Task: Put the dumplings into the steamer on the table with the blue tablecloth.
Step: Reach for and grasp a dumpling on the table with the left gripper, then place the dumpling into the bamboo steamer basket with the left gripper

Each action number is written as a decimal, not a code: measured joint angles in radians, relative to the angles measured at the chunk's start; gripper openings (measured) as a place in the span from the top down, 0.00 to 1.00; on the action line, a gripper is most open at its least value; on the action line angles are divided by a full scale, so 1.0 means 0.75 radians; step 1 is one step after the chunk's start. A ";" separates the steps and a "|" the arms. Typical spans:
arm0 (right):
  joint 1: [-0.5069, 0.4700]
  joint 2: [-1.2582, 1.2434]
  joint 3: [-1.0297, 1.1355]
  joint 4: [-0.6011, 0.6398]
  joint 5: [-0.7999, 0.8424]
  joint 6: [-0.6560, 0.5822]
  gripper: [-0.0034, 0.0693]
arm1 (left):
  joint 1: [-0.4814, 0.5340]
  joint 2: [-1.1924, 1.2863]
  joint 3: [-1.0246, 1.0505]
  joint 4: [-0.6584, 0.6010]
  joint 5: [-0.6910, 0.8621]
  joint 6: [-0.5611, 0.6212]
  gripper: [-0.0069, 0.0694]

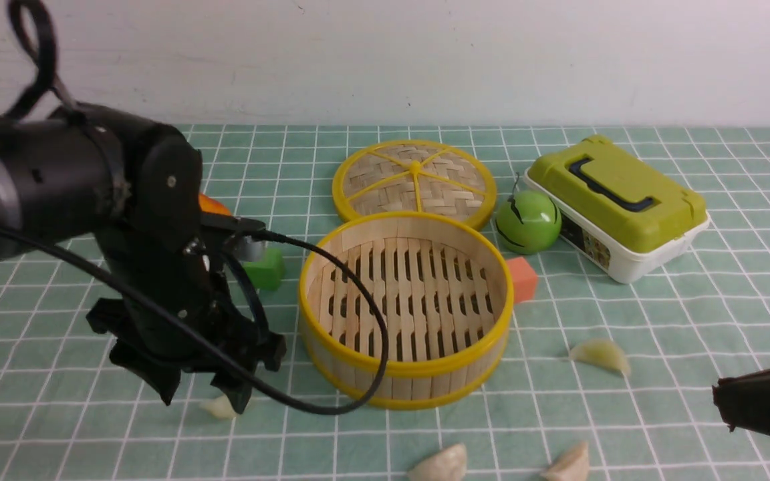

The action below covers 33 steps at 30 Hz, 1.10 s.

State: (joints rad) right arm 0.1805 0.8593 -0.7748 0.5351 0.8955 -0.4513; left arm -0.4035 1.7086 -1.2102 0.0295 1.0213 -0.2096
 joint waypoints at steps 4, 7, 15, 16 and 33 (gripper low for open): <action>0.000 0.000 0.000 -0.001 0.000 0.000 0.97 | 0.011 0.103 0.000 0.036 -0.118 -0.026 0.16; 0.000 0.000 0.000 -0.006 0.000 -0.001 0.97 | 0.012 0.181 -0.004 0.058 -0.218 -0.032 0.18; 0.000 0.000 0.000 -0.017 -0.010 -0.001 0.96 | 0.012 0.271 -0.011 0.040 -0.252 -0.083 0.49; 0.000 0.000 0.000 -0.018 -0.016 -0.001 0.95 | 0.012 0.270 -0.011 0.040 -0.252 -0.089 0.56; 0.000 0.000 0.000 -0.021 -0.079 -0.001 0.94 | -0.113 0.148 -0.607 -0.294 -0.001 0.014 0.58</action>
State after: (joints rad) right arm 0.1805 0.8593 -0.7748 0.5191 0.8365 -0.4521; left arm -0.4881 1.8195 -1.6652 -0.1913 1.0209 -0.1992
